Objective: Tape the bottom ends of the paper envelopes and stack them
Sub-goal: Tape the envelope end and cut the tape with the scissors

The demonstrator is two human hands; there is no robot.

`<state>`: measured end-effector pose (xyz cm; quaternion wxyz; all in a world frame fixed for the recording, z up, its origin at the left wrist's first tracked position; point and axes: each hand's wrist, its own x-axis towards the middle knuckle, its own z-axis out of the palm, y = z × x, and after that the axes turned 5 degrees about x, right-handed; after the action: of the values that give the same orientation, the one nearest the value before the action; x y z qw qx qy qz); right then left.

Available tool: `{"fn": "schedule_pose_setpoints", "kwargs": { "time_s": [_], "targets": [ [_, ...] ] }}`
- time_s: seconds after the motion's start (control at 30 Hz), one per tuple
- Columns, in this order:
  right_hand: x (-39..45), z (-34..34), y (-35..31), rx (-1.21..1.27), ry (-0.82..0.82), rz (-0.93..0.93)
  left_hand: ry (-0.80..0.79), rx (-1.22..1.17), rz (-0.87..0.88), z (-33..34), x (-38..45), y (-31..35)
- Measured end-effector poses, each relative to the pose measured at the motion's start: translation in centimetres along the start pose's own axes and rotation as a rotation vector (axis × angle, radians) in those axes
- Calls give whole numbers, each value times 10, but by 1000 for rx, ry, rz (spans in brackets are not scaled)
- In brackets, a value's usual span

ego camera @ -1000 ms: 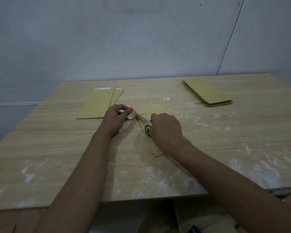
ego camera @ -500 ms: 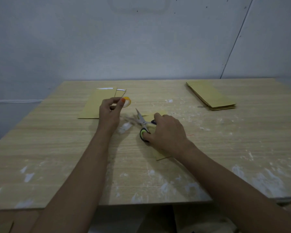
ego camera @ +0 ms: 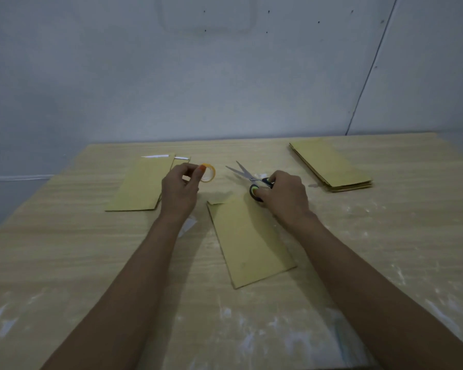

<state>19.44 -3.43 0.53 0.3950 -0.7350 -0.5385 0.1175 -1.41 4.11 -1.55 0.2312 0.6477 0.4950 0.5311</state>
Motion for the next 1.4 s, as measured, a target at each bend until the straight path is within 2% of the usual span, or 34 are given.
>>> {"fn": "schedule_pose_setpoints", "kwargs": {
  "time_s": [0.23, 0.43, 0.57, 0.8, 1.03, 1.4],
  "targets": [
    [52, 17, 20, 27, 122, -22, -126, 21, -1, 52, 30, 7],
    [62, 33, 29, -104, 41, -39, -254, 190, 17, 83, 31, -2],
    [58, 36, 30, -179, 40, -75, -252, 234, 36, 85, 30, -7],
    [58, 32, 26, -126, 43, -85, -258, 179, 35, 83, 30, -11],
    [60, 36, 27, -128, 74, -143, -252, 222, 16, 84, 31, -12],
    [58, 39, 31, 33, 182, -186, -250, 201, -5, 82, 32, -11]
  ]
}}
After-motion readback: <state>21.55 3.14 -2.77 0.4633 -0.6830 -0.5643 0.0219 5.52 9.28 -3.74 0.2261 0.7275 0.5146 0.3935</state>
